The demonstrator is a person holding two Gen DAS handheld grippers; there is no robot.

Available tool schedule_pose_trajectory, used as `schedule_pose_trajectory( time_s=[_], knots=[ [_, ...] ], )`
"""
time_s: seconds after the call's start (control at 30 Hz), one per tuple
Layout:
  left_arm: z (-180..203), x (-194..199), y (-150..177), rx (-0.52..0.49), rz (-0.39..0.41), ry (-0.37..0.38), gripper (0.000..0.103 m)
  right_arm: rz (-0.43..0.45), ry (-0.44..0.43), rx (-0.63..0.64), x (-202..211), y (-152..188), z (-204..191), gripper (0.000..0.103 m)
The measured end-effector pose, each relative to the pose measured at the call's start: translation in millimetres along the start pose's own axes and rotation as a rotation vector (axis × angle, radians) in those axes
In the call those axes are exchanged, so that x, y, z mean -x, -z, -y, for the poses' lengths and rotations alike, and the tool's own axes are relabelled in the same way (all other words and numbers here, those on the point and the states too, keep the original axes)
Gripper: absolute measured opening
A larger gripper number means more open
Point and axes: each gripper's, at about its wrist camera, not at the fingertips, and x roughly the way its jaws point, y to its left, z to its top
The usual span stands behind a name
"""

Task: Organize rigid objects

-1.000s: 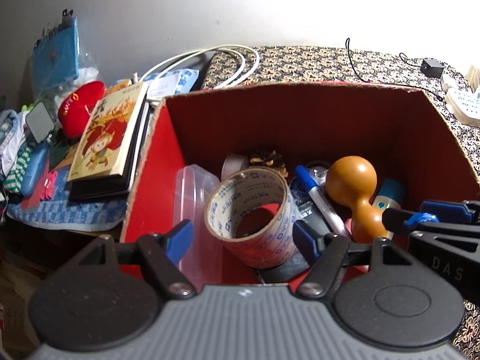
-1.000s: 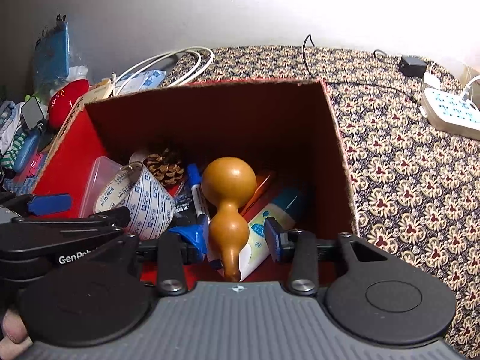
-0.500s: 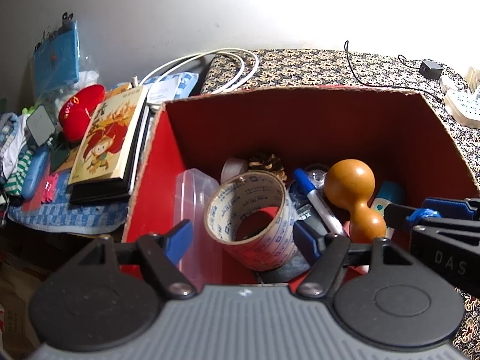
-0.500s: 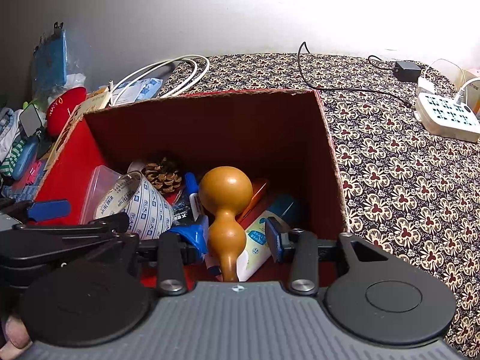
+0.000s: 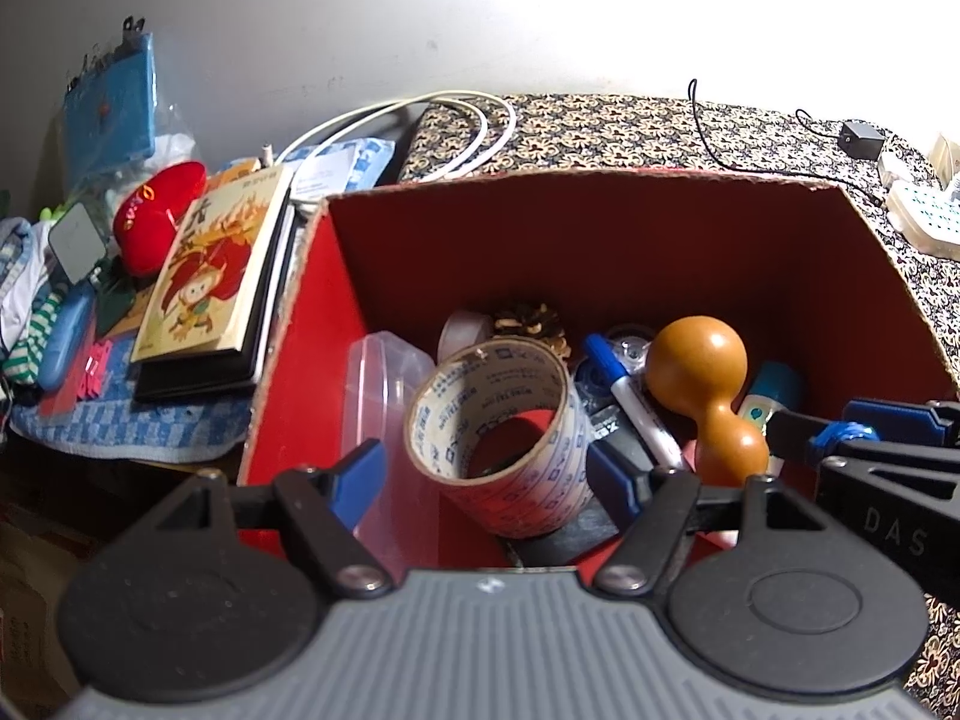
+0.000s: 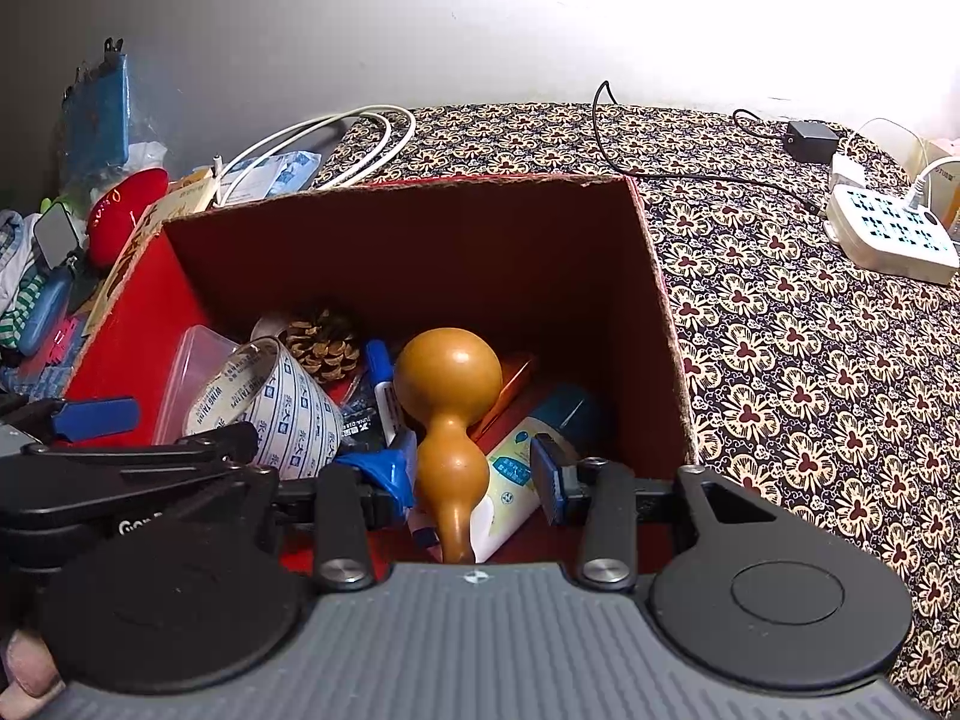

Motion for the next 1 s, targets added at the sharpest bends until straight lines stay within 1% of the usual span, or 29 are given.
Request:
schedule_pose_trajectory(
  time_s=[1.0],
  knots=[
    [1.4, -1.6, 1.8, -0.004, -0.008, 0.002, 0.073, -0.004, 0.005, -0.001, -0.4, 0.1, -0.3, 0.025]
  ],
)
